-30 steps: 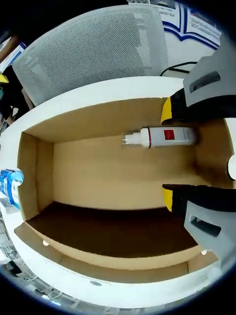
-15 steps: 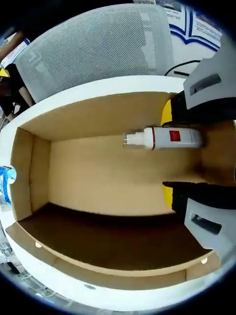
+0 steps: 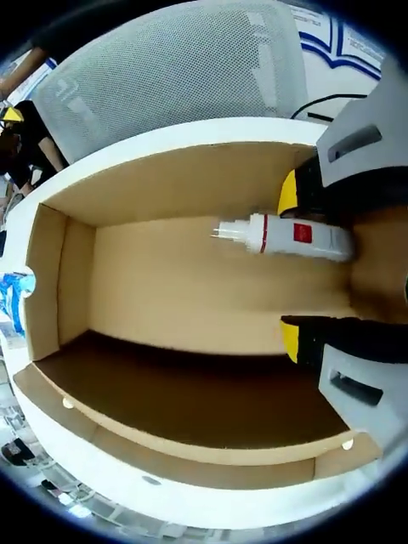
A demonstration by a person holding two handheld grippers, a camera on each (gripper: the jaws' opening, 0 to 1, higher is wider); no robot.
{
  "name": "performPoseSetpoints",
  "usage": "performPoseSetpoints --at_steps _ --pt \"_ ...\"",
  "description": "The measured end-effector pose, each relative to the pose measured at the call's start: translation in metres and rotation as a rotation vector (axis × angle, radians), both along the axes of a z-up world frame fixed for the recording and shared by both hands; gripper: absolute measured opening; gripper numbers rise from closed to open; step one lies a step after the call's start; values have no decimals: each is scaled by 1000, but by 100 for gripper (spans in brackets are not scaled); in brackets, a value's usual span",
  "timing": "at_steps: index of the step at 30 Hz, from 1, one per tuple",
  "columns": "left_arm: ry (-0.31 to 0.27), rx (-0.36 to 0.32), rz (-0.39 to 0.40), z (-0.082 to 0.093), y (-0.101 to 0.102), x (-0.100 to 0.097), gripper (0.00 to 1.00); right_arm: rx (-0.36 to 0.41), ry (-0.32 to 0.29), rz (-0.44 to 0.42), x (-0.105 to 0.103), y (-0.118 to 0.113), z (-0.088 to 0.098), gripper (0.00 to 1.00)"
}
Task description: Operate the shoe box by opening the lid, removing the specified soft item, and placing it in the target area until the item is outside and the box remains undamaged.
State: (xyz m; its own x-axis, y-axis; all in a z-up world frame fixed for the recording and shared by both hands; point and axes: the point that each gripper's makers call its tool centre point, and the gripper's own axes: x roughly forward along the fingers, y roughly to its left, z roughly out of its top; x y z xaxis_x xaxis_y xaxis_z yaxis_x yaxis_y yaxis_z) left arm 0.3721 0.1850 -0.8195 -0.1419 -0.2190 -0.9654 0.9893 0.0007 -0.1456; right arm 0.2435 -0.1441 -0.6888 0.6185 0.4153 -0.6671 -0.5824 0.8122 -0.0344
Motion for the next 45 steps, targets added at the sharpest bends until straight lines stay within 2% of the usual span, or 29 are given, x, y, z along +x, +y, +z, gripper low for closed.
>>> performPoseSetpoints --at_steps 5,9,20,23,27,30,45 --pt "-21 -13 -7 5 0 3 40 5 2 0 -2 2 0 100" --pt "3 -18 -46 6 1 -8 41 6 4 -3 -3 1 -1 100" --pt "-11 7 -113 -5 3 -15 33 15 -6 -6 -1 3 2 99" --pt "-21 10 -123 -7 4 -15 30 14 -5 -10 -1 3 1 99" --pt "-41 3 -149 -11 4 -17 22 17 -5 -10 -1 4 1 99" --pt "-58 6 -161 -14 4 -18 22 14 -5 -8 -1 6 0 99" --pt "-102 -19 -119 -21 2 -20 20 39 -11 -21 0 7 2 98"
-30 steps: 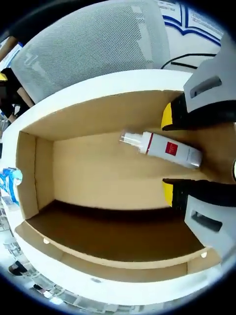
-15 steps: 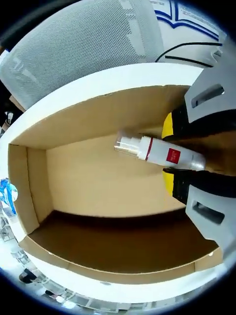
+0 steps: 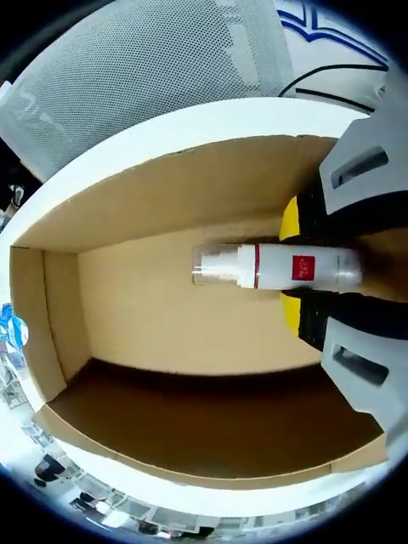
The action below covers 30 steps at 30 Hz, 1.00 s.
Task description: Operate the shoe box by opening the lid, removing the specified soft item, and placing it in the target area until the item is outside and the box remains undamaged.
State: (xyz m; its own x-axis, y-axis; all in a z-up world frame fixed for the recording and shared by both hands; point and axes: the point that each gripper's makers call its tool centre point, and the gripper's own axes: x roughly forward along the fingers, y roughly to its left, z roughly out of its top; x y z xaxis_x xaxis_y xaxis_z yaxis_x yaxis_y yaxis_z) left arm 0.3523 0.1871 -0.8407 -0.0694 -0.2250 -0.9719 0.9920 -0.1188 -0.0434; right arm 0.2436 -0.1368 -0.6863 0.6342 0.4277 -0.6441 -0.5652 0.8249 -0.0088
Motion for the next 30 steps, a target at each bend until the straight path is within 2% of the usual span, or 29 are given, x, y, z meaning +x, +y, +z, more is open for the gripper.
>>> performPoseSetpoints --at_steps 5,16,24,30 --pt "0 5 -4 0 -1 1 20 3 1 -1 -1 1 -1 98" --pt "-52 15 -22 3 -3 11 20 20 -6 -11 0 0 2 97" --pt "-78 -8 10 14 -4 17 20 41 -14 -7 1 6 5 96" --pt "-98 -43 63 26 -6 22 19 59 -19 4 2 14 8 95"
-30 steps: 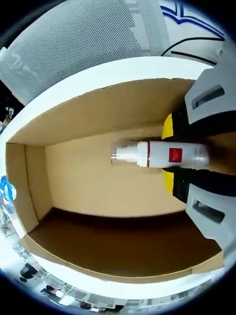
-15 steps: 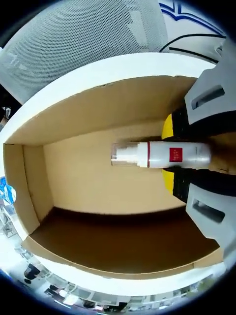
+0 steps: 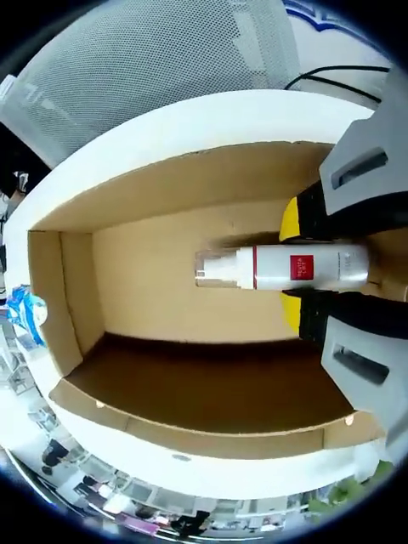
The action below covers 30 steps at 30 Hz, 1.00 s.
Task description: Operate the shoe box by opening the lid, removing the specified soft item, and placing it in the target area until the item is outside and the box remains undamaged.
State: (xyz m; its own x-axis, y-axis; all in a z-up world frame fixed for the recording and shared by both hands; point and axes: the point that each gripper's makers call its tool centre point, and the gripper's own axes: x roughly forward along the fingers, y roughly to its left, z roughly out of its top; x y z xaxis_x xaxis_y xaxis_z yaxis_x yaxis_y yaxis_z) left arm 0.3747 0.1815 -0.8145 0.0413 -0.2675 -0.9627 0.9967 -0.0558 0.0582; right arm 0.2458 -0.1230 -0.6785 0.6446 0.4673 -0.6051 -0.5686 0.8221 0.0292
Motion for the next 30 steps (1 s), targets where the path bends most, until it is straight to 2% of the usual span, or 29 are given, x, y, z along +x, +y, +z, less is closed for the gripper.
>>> performPoseSetpoints --at_steps 12,23,30 --pt "-40 -62 53 21 -13 3 19 26 0 27 2 18 2 93" --pt "-88 -140 47 42 -32 2 19 62 -9 39 7 33 4 92" --pt "-116 -188 30 55 -48 0 19 90 -5 34 11 41 4 86"
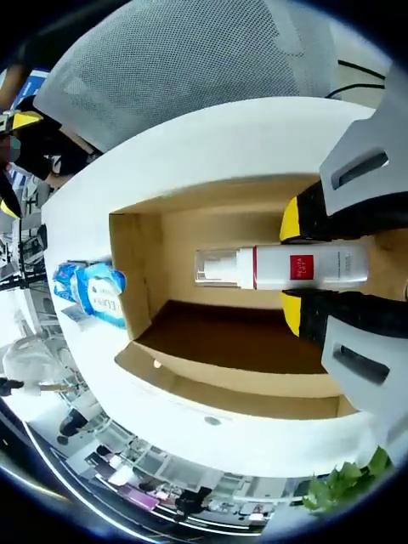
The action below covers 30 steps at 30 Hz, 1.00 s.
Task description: Operate the shoe box by opening the lid, removing the specified soft item, and placing it in the target area until the item is outside and the box remains undamaged.
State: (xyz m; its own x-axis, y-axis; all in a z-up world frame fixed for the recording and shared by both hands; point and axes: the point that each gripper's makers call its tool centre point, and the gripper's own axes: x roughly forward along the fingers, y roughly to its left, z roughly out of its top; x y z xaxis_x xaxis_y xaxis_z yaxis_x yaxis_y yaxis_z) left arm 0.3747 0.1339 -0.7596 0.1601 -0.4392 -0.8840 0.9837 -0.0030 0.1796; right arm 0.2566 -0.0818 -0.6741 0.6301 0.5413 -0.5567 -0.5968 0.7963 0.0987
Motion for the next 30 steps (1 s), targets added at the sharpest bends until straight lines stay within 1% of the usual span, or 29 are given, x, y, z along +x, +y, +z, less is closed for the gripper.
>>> performPoseSetpoints --at_steps 5,10,13,16,24,28,30 --pt "-37 -31 -21 10 -11 -2 19 11 12 9 2 9 -2 80" --pt "-73 -63 -40 19 -21 -3 19 36 11 31 3 21 -1 78" --pt "-88 -81 -53 24 -27 -7 19 57 3 36 5 27 2 72" --pt "-96 -99 -59 28 -32 -10 19 84 13 31 7 33 2 70" --pt "-118 -161 -86 36 -53 -26 19 118 32 33 10 45 -2 59" --pt "-125 -184 -97 38 -62 -33 19 143 43 14 12 48 -4 55" --pt "-127 -197 -107 39 -66 -37 19 170 48 -2 14 50 -4 52"
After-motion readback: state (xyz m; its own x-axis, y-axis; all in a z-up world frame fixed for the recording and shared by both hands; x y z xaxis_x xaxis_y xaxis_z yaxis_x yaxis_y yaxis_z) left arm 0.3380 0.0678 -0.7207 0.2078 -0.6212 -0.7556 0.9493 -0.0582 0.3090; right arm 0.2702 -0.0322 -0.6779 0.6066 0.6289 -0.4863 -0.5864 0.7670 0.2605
